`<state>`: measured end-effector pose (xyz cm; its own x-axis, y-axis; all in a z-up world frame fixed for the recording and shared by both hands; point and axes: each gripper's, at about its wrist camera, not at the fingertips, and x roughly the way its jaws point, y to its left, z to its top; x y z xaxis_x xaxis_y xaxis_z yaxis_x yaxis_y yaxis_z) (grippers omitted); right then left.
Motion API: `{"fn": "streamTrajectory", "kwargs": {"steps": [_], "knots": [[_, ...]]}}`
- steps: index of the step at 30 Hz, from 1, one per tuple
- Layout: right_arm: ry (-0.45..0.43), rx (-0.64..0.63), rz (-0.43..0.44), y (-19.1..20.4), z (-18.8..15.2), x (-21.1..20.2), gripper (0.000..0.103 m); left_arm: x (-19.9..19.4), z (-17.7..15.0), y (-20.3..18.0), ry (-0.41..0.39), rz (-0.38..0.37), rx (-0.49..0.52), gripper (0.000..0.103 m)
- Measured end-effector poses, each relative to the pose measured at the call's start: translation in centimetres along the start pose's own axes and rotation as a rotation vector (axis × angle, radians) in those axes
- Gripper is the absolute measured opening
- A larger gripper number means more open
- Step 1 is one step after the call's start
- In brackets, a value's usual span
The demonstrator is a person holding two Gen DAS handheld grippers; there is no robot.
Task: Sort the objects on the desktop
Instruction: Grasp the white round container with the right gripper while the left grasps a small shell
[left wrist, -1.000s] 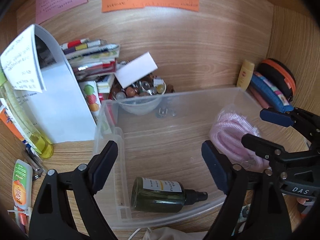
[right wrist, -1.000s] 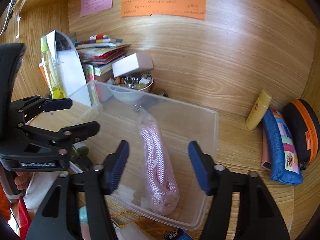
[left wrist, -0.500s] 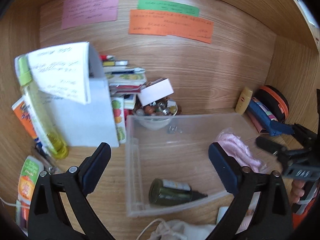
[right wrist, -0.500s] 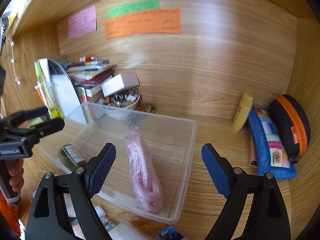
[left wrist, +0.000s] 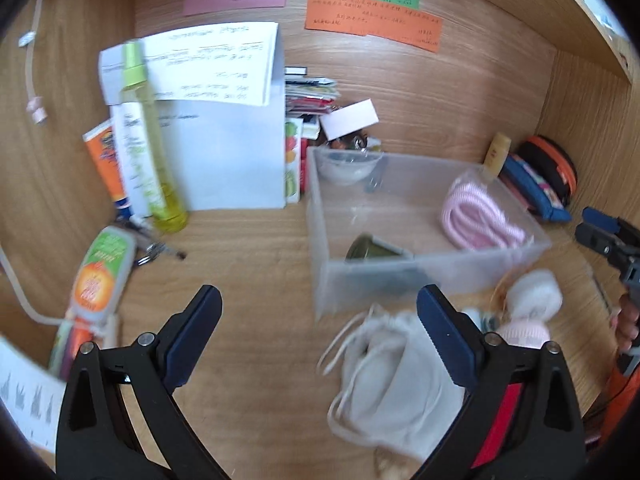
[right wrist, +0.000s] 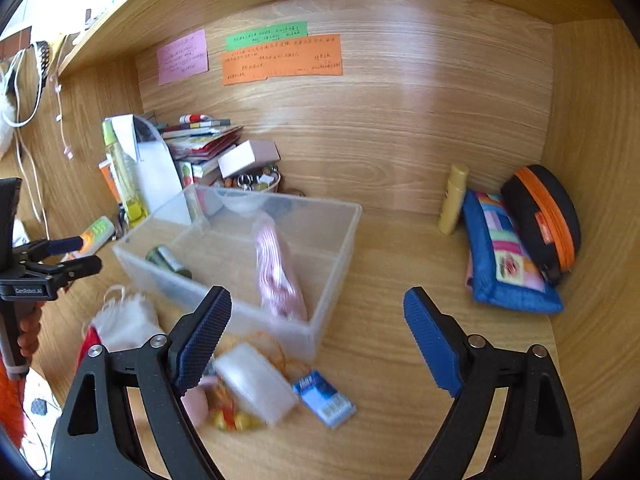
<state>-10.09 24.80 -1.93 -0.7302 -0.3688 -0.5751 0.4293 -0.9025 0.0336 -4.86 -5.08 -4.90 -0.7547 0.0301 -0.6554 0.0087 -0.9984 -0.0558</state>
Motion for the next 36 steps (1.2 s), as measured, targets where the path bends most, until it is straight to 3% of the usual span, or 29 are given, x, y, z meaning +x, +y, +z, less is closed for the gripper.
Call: {"fn": "streamTrajectory", "kwargs": {"steps": [10, 21, 23, 25, 29, 33, 36], "knots": [[0.042, -0.034, -0.023, 0.5, -4.0, -1.6, 0.087, -3.6, -5.6, -0.1, 0.022, 0.037, 0.034, 0.099], [0.148, -0.069, 0.006, 2.0, -5.6, 2.0, 0.087, -3.7, -10.0, -1.2, 0.065, -0.009, 0.070, 0.099], [0.174, -0.056, 0.029, 2.0, -5.4, 3.0, 0.085, -3.8, -10.5, -1.7, 0.055, -0.002, 0.098, 0.095], [0.194, -0.045, 0.066, 2.1, -5.4, 3.8, 0.084, -3.8, -10.9, -2.1, 0.059, -0.009, 0.119, 0.082], [0.220, -0.057, 0.097, 2.6, -5.4, 4.7, 0.069, -3.2, -11.2, -2.5, 0.083, -0.044, 0.128, 0.070], [0.230, -0.076, 0.112, 3.2, -5.5, 4.9, 0.062, -2.2, -11.2, -2.9, 0.107, -0.069, 0.130, 0.055], [0.229, -0.097, 0.102, 3.7, -5.5, 5.0, 0.062, -1.9, -11.2, -3.3, 0.106, -0.062, 0.142, 0.052]]}}
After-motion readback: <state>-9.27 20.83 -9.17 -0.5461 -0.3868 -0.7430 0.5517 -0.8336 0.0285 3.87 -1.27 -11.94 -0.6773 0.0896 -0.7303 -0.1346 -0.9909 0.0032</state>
